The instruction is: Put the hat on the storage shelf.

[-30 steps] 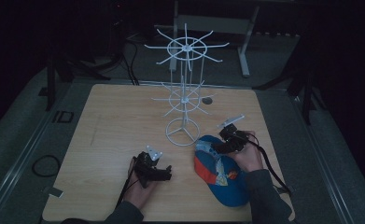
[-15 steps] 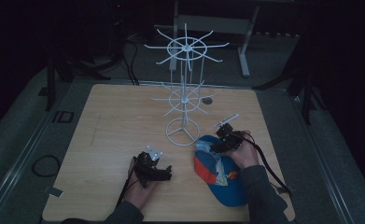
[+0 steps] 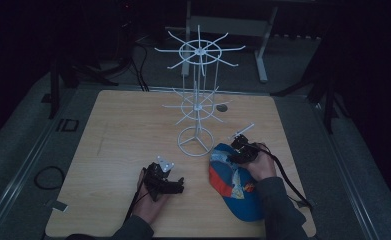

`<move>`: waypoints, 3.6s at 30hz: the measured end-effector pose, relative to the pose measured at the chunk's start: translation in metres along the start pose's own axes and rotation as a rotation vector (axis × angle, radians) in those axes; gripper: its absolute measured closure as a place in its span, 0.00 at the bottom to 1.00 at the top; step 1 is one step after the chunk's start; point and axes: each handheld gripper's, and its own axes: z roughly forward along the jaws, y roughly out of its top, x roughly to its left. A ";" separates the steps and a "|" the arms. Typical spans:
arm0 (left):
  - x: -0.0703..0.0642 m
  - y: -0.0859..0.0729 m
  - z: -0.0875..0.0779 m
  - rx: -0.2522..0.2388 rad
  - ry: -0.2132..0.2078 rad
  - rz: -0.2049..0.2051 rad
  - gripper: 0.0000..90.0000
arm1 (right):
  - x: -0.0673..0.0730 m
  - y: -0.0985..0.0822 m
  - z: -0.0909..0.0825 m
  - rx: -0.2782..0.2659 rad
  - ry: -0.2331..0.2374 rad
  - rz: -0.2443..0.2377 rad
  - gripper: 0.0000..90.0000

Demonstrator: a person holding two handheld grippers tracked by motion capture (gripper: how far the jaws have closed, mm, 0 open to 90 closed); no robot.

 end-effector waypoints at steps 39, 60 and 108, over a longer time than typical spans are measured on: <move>-0.001 0.000 0.000 -0.003 -0.006 0.001 0.02 | 0.007 -0.031 -0.089 -0.259 0.003 -0.012 0.98; -0.001 0.000 0.000 -0.003 -0.006 0.002 0.02 | 0.012 -0.037 -0.109 -0.323 0.002 -0.021 0.98; -0.001 0.000 0.000 -0.002 -0.006 0.005 0.02 | 0.020 -0.040 -0.164 -0.483 -0.057 -0.059 0.98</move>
